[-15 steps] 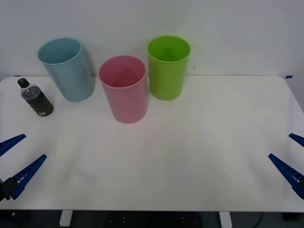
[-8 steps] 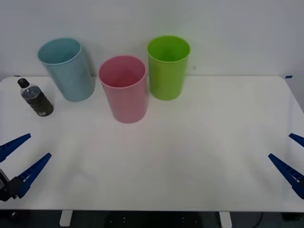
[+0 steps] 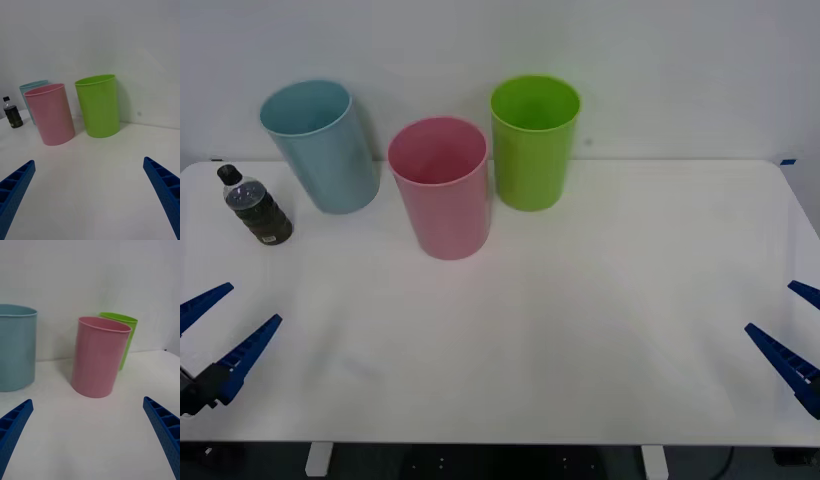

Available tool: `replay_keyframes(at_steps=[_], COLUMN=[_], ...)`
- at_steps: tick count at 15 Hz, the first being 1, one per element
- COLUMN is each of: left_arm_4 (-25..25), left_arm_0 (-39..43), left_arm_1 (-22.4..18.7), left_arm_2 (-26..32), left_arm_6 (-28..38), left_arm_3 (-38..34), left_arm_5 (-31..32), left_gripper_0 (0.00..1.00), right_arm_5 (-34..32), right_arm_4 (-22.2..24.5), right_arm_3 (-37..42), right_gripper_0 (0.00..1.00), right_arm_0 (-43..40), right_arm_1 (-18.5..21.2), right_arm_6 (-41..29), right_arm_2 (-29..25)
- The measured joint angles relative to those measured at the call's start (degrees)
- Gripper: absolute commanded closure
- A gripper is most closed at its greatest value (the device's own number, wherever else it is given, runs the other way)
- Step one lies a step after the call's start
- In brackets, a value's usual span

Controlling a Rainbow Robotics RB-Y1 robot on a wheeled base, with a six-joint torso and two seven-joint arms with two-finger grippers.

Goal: Grasp the object on the table and drop it into the matching bin: aluminum can to the light blue bin, PET bottle to the pink bin.

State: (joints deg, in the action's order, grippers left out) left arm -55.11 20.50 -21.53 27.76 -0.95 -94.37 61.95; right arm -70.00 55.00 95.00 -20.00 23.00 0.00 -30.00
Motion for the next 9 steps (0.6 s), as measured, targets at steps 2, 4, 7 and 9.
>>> replay_keyframes(at_steps=[2, 4, 7, 9], left_arm_4=[-1.48, -1.73, -1.74, -1.32], left_arm_0=[0.28, 0.91, 1.94, 2.00], left_arm_1=[0.02, 0.01, 0.00, 0.07], left_arm_2=[-0.48, -1.57, -3.27, -4.16], left_arm_6=[-0.44, -0.99, -3.00, -6.76], left_arm_3=[0.06, 0.06, 0.12, 1.49], left_arm_5=[-4.40, -7.98, -13.72, -17.85], left_gripper_0=[0.00, 0.00, 0.00, 0.00], right_arm_5=[0.00, 0.00, 0.00, 0.00], right_arm_4=[0.00, 0.00, 0.00, 0.00], right_arm_3=[0.00, 0.00, 0.00, 0.00], right_gripper_0=[0.00, 0.00, 0.00, 0.00], right_arm_0=[0.00, 0.00, 0.00, 0.00], right_arm_1=[0.00, 0.00, 0.00, 0.00], right_arm_6=[0.00, 0.00, 0.00, 0.00], right_arm_2=[0.00, 0.00, 0.00, 0.00])
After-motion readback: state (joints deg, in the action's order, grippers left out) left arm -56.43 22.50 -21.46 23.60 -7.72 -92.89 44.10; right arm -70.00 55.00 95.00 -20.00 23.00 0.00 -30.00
